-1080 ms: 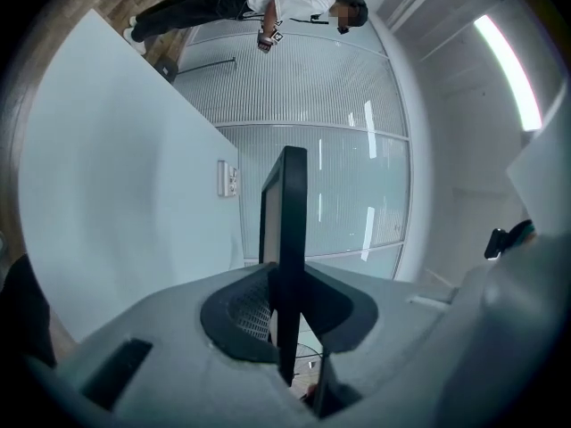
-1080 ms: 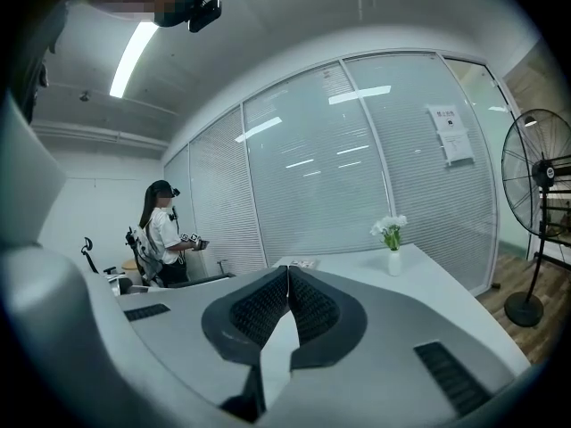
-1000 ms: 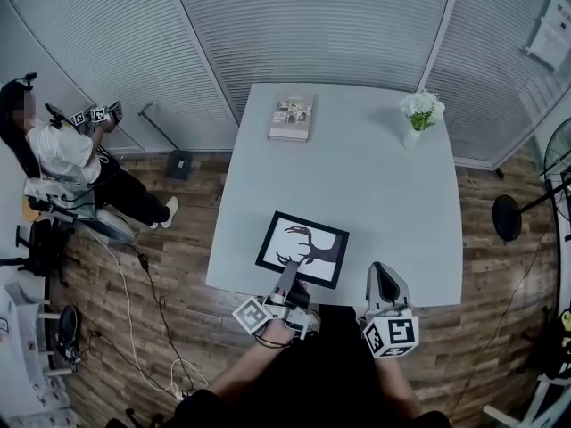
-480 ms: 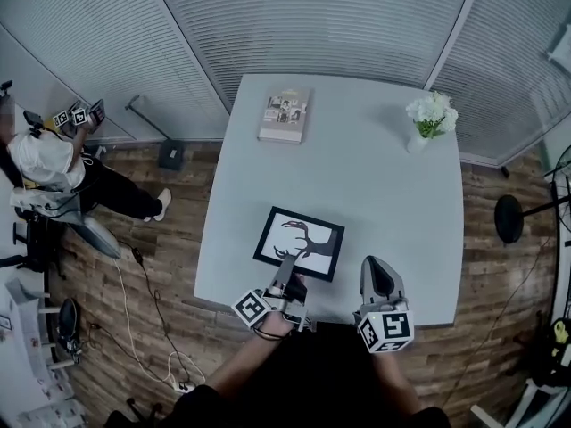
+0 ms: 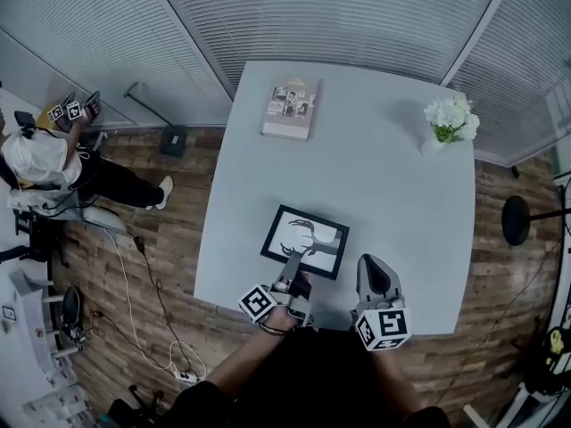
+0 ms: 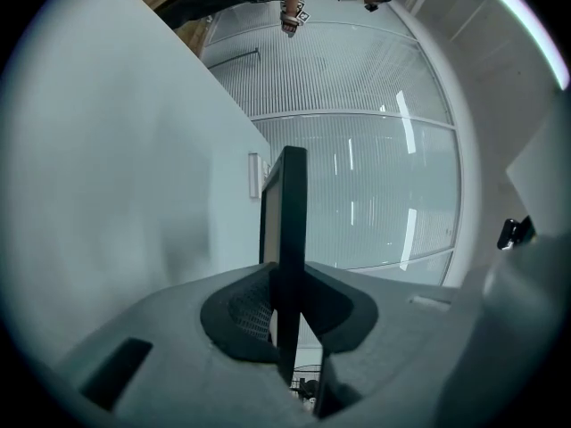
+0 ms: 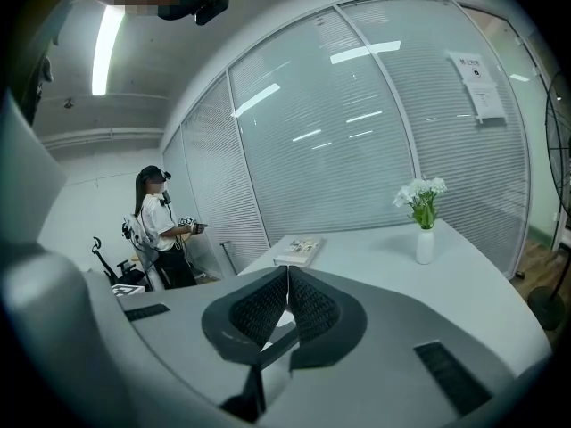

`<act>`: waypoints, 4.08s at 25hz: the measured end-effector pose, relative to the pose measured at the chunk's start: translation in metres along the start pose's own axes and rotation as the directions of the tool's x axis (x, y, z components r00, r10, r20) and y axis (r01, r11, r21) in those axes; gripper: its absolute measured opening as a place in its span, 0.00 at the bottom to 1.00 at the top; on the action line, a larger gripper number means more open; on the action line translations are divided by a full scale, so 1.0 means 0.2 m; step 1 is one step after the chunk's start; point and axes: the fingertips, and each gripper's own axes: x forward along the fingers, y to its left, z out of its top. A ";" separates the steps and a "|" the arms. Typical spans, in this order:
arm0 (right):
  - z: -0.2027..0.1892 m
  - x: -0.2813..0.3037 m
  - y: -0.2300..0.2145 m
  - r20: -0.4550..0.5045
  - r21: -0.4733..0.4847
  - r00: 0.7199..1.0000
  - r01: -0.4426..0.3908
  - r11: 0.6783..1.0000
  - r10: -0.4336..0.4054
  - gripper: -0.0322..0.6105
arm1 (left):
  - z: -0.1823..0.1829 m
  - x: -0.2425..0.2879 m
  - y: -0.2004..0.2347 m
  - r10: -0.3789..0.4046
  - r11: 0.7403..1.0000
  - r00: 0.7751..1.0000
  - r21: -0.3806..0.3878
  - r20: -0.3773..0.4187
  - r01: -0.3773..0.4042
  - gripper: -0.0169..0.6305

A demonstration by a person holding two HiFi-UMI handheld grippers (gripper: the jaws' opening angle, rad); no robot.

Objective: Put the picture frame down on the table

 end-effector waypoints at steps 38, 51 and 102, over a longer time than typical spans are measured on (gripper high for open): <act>-0.12 0.27 -0.23 -0.093 0.058 0.996 -0.002 0.998 0.007 0.07 | 0.04 0.26 0.44 0.194 0.980 0.981 -0.046 -0.008 -0.194 0.13; -0.15 0.28 -0.28 -0.104 0.079 0.995 0.011 0.997 -0.003 0.07 | 0.03 0.32 0.53 0.207 0.976 0.978 -0.071 -0.022 -0.208 0.13; -0.21 0.32 -0.31 -0.125 0.112 0.992 0.033 0.993 -0.019 0.07 | 0.06 0.47 0.69 0.580 0.780 0.804 0.374 -0.131 -0.502 0.55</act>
